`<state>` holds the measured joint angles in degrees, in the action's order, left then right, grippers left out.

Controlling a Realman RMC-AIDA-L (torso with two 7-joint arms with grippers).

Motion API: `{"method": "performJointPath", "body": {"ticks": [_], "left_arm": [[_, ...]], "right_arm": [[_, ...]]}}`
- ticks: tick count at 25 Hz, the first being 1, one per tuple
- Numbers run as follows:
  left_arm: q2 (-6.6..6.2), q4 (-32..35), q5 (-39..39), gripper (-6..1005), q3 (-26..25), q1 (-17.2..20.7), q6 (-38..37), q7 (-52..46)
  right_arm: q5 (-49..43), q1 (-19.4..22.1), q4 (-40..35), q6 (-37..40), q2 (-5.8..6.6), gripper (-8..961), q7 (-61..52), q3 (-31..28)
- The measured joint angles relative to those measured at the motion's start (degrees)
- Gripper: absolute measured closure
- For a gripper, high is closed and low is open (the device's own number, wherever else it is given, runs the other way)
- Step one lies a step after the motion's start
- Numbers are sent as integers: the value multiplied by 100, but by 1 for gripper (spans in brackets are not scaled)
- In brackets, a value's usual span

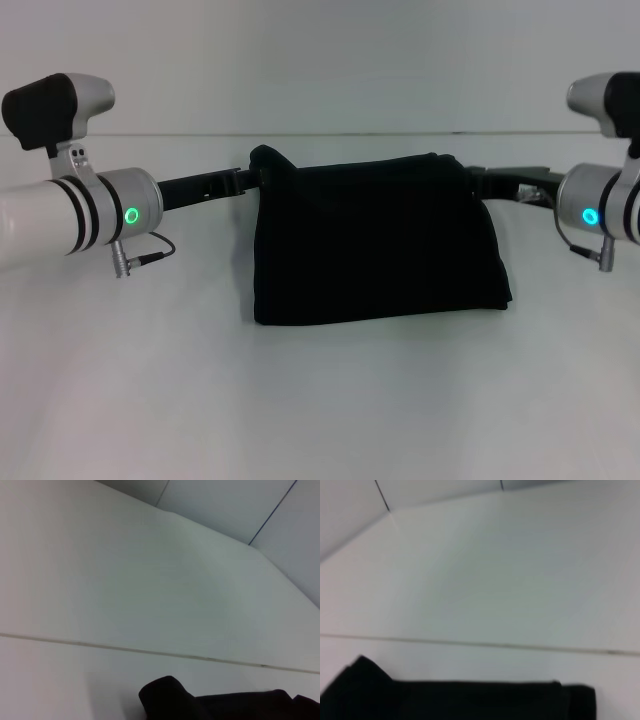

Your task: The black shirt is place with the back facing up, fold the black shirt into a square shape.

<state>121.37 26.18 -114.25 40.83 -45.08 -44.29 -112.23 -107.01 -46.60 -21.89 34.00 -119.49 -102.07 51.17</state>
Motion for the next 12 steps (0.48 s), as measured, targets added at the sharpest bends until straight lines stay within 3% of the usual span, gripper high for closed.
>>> {"method": "performJointPath", "body": {"ticks": [7, 12], "left_arm": [[10, 0, 0, 455, -13, 0, -38, 0], [10, 1, 0, 456, -13, -10, -85, -8]], "right_arm": [[4, -126, -91, 404, 90, 927, -191, 43], [-247, -388, 122, 161, 32, 925, -502, 285]]}}
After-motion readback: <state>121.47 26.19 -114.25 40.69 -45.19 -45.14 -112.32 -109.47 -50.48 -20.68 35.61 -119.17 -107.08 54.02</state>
